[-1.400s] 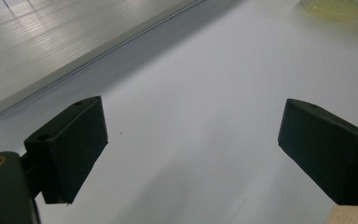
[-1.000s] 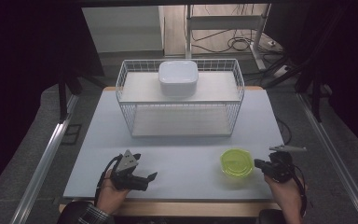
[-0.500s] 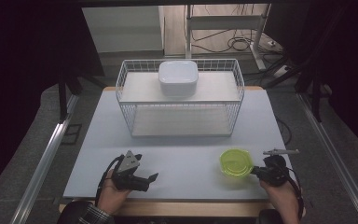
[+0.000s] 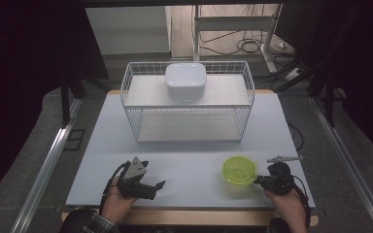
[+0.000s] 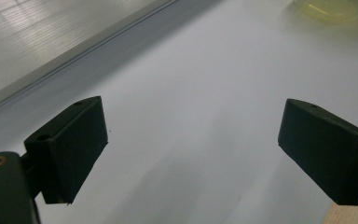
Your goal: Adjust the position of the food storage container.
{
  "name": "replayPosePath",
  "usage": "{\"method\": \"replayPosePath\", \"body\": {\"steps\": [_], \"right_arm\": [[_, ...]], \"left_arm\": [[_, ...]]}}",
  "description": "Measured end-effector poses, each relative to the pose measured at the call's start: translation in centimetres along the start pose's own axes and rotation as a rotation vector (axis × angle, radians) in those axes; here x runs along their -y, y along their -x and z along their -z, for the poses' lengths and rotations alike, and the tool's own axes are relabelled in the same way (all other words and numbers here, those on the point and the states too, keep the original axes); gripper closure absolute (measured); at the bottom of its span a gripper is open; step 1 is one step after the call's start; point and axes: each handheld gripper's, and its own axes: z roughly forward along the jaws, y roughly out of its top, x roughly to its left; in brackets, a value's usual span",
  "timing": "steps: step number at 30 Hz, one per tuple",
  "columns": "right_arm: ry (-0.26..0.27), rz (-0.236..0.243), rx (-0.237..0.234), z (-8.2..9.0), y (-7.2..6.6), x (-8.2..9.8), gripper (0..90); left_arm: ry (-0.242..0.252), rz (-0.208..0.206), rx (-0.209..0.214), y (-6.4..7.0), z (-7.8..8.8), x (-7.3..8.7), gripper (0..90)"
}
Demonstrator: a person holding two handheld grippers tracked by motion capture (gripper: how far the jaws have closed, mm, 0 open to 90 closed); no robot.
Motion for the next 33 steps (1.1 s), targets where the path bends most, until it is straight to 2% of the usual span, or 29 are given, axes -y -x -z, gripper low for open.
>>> {"method": "replayPosePath", "body": {"steps": [6, 10, 18, 29, 33], "right_arm": [[-0.012, 0.028, -0.025, -0.8, -0.9, -0.4, 88.5], [-0.017, 0.043, -0.061, -1.7, -1.3, -0.8, 88.5], [-0.003, 0.070, -0.081, -3.1, -2.4, -2.1, 88.6], [-0.011, 0.100, -0.109, -4.9, -3.7, -3.4, 88.8], [-0.018, 0.125, -0.130, -5.9, -4.7, -4.1, 88.8]], "left_arm": [[-0.003, -0.002, 0.002, 0.1, -0.1, 0.0, 7.6], [-0.004, -0.003, 0.002, 0.1, -0.1, 0.0, 7.6], [-0.011, -0.005, 0.005, 0.1, -0.3, 0.0, 7.6], [-0.018, -0.003, 0.006, 0.0, -0.3, 0.1, 7.6], [-0.019, -0.005, 0.005, 0.0, -0.4, 0.1, 7.6]]}}
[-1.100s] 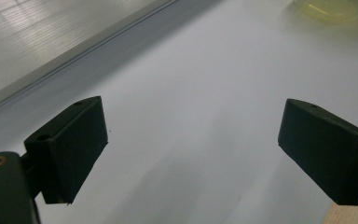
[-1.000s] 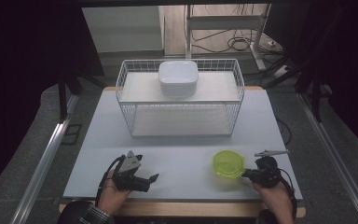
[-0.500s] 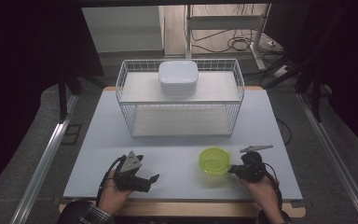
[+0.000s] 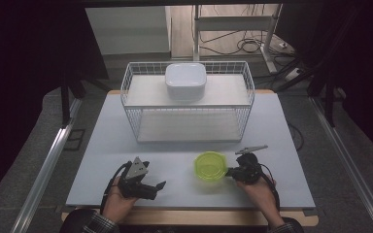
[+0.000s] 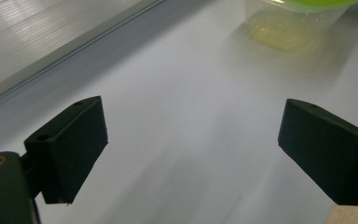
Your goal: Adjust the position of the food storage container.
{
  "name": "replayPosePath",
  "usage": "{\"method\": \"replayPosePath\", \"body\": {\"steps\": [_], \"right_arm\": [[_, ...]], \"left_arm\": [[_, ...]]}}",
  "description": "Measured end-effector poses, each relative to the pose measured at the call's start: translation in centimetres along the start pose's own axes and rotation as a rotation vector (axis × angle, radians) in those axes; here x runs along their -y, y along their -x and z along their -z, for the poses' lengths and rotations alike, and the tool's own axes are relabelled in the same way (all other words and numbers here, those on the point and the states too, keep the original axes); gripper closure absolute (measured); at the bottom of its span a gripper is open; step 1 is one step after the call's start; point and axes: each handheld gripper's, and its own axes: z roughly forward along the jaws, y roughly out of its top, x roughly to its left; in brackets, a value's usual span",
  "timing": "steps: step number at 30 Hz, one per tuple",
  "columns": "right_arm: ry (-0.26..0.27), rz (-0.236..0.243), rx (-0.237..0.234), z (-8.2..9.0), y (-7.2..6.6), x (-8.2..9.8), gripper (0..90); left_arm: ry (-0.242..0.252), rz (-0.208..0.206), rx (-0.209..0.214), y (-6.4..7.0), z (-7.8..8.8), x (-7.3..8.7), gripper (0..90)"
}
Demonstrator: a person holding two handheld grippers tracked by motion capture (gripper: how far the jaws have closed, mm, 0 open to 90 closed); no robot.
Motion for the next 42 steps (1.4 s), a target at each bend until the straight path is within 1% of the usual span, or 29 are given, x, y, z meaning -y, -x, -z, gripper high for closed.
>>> {"method": "replayPosePath", "body": {"steps": [2, 3, 6, 7, 9, 11, 14, 17, 24, 25, 28, 31, 35, 38, 40, 42], "right_arm": [[-0.003, 0.004, -0.011, -0.4, -0.3, -0.3, 88.8], [-0.006, 0.014, -0.015, -0.7, -0.5, -0.5, 88.8], [-0.010, 0.025, -0.018, -1.2, -0.8, -0.8, 88.8], [-0.011, 0.035, -0.025, -1.7, -1.1, -1.2, 88.8], [-0.012, 0.039, -0.026, -1.8, -1.3, -1.3, 88.8], [-0.015, 0.052, -0.036, -2.4, -1.9, -1.8, 88.8], [-0.016, 0.060, -0.040, -2.7, -2.1, -2.0, 88.8], [-0.018, 0.074, -0.048, -3.6, -2.7, -2.6, 88.9], [-0.025, 0.089, -0.061, -4.6, -3.4, -3.3, 89.0], [-0.027, 0.098, -0.065, -5.0, -3.7, -3.5, 89.0], [-0.032, 0.111, -0.072, -5.3, -4.1, -3.6, 88.9], [-0.027, 0.115, -0.066, -5.1, -4.1, -3.7, 88.6], [-0.007, 0.109, -0.039, -4.4, -3.5, -3.6, 87.4], [0.005, 0.102, -0.032, -4.0, -3.1, -3.5, 86.4], [0.024, 0.108, -0.006, -3.2, -2.7, -3.4, 81.6], [0.039, 0.110, -0.001, -2.6, -2.5, -3.3, 79.1]], "left_arm": [[0.000, -0.001, -0.001, 0.0, 0.0, 0.0, 7.6], [0.000, -0.002, -0.002, 0.0, 0.0, 0.0, 7.6], [0.001, -0.003, -0.002, 0.0, 0.1, 0.0, 7.6], [0.002, -0.001, -0.002, 0.0, 0.1, 0.0, 7.6], [0.002, -0.001, -0.003, 0.0, 0.1, 0.0, 7.6], [0.002, -0.002, -0.003, 0.0, 0.1, 0.0, 7.6], [0.003, -0.001, -0.004, 0.0, 0.1, 0.0, 7.6], [0.004, -0.004, -0.007, 0.1, 0.1, 0.0, 7.5], [0.005, -0.007, -0.010, 0.0, 0.2, 0.0, 7.6], [0.005, -0.006, -0.010, 0.0, 0.2, 0.0, 7.6], [0.004, -0.008, -0.010, 0.0, 0.2, 0.0, 7.6], [0.006, -0.007, -0.010, 0.0, 0.2, 0.0, 7.6], [0.004, -0.012, -0.011, 0.0, 0.3, 0.0, 7.6], [0.006, -0.012, -0.011, 0.0, 0.3, 0.0, 7.6], [0.008, -0.010, -0.014, -0.1, 0.5, 0.0, 7.6], [0.007, -0.009, -0.017, -0.2, 0.6, 0.0, 7.5]]}}
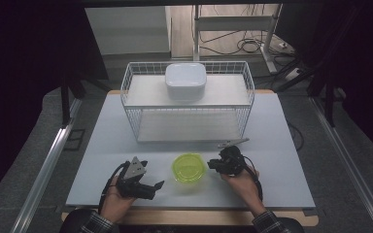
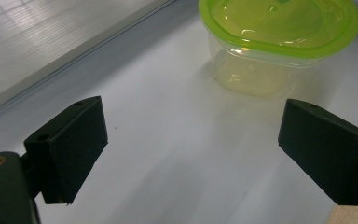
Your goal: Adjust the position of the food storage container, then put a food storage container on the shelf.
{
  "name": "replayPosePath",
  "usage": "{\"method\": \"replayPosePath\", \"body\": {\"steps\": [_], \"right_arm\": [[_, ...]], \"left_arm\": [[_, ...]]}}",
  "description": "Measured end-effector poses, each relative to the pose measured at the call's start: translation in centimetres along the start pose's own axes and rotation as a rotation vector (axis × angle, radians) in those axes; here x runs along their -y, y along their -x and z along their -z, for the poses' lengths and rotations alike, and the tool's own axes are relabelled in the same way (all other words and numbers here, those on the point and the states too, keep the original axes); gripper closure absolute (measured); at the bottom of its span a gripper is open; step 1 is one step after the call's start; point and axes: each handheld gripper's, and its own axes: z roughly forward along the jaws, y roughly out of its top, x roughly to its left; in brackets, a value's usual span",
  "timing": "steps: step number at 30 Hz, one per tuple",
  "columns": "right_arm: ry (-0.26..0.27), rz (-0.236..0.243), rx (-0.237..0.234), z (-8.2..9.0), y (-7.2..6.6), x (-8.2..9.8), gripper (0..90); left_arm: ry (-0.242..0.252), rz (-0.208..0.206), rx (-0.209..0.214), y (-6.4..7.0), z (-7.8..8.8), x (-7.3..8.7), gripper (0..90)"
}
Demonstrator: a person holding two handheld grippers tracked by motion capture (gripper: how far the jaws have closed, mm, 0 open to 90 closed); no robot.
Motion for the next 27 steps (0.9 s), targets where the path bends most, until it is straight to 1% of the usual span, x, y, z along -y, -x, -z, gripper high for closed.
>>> {"method": "replayPosePath", "body": {"steps": [3, 4, 5, 7, 8, 9, 10, 14, 15, 16, 17, 18, 21, 22, 24, 27], "right_arm": [[0.028, 0.003, 0.013, 0.9, 0.1, 0.1, 73.2], [0.028, 0.003, 0.013, 0.9, 0.1, 0.1, 73.2], [0.051, -0.003, 0.010, 1.5, 0.1, 0.2, 68.5], [0.057, -0.002, 0.012, 1.7, 0.1, 0.2, 67.2], [0.077, -0.003, 0.008, 2.0, 0.0, 0.3, 62.8], [0.077, -0.003, 0.008, 2.0, 0.0, 0.3, 62.8], [0.088, -0.007, 0.006, 2.2, 0.0, 0.4, 60.8], [0.118, -0.013, -0.013, 2.9, -0.1, 0.7, 50.2], [0.122, -0.018, -0.024, 3.1, -0.1, 0.9, 44.2], [0.122, -0.018, -0.024, 3.1, -0.1, 0.9, 44.2], [0.125, -0.023, -0.028, 3.1, -0.1, 1.1, 39.6], [0.125, -0.023, -0.028, 3.1, -0.1, 1.1, 39.6], [0.125, -0.022, -0.030, 2.9, 0.1, 1.2, 34.7], [0.132, -0.018, -0.025, 2.8, 0.1, 1.2, 32.5], [0.135, -0.018, -0.027, 2.8, 0.1, 1.2, 32.5], [0.148, 0.001, -0.019, 3.0, 0.0, 1.0, 32.6]], "left_arm": [[-0.006, 0.006, -0.004, -0.3, 0.2, 0.0, 7.6], [-0.006, 0.006, -0.004, -0.3, 0.2, 0.0, 7.6], [-0.008, 0.010, -0.009, -0.5, 0.4, 0.0, 7.6], [-0.005, 0.017, -0.012, -0.6, 0.5, 0.0, 7.6], [-0.005, 0.020, -0.014, -0.7, 0.6, 0.0, 7.7], [-0.004, 0.024, -0.016, -0.9, 0.7, 0.1, 7.7], [-0.003, 0.029, -0.019, -1.0, 0.8, 0.1, 7.7], [-0.003, 0.030, -0.029, -1.3, 1.0, 0.1, 7.7], [-0.002, 0.034, -0.031, -1.4, 1.1, 0.2, 7.7], [-0.002, 0.034, -0.031, -1.4, 1.1, 0.2, 7.7], [-0.002, 0.035, -0.034, -1.5, 1.2, 0.2, 7.7], [-0.002, 0.035, -0.034, -1.5, 1.2, 0.2, 7.7], [-0.002, 0.038, -0.038, -1.5, 1.3, 0.3, 7.7], [-0.001, 0.040, -0.038, -1.6, 1.3, 0.4, 7.7], [-0.001, 0.040, -0.037, -1.6, 1.3, 0.3, 7.7], [-0.004, 0.035, -0.037, -1.5, 1.2, 0.4, 7.7]]}}
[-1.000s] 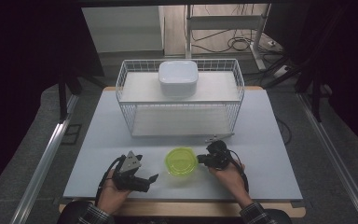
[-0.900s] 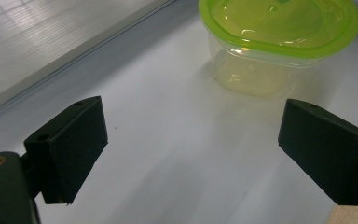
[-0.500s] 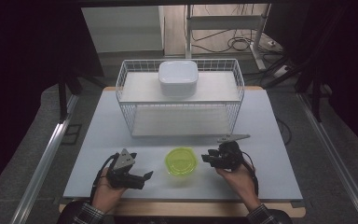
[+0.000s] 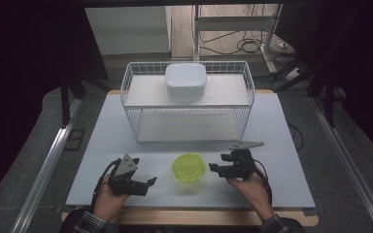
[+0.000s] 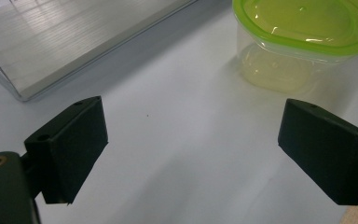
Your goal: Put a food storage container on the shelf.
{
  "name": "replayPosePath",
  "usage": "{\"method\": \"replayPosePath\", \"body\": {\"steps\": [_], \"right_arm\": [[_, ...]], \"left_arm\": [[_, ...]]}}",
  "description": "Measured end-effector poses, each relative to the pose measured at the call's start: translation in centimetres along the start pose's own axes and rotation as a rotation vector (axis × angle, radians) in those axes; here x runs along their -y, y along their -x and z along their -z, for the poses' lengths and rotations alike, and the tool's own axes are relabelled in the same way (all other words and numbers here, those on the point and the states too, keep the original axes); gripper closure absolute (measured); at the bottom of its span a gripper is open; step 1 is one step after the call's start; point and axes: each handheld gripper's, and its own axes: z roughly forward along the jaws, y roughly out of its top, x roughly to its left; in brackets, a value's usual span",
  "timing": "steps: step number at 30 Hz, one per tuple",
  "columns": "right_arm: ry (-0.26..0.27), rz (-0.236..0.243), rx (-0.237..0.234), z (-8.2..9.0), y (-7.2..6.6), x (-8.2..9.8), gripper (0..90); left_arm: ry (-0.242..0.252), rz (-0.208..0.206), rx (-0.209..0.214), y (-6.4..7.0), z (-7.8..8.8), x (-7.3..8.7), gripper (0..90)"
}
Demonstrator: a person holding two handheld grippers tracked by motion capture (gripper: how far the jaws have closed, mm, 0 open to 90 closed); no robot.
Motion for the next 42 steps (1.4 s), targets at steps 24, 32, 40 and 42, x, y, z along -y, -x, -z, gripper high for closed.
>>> {"method": "replayPosePath", "body": {"steps": [24, 32, 40, 42], "right_arm": [[0.006, -0.051, -0.117, -1.6, -1.0, -1.8, 53.3], [-0.044, -0.139, -0.171, -3.0, -0.6, -2.1, 57.4], [-0.077, -0.294, -0.243, -4.2, 0.5, -1.8, 76.9], [-0.088, -0.332, -0.283, -4.5, 0.7, -1.7, 79.6]], "left_arm": [[-0.019, -0.018, 0.011, 0.3, -0.4, 0.0, 7.7], [-0.023, -0.018, 0.013, 0.4, -0.6, 0.0, 7.7], [-0.027, -0.024, 0.013, 0.5, -0.6, 0.0, 7.7], [-0.026, -0.025, 0.013, 0.5, -0.6, 0.0, 7.7]]}}
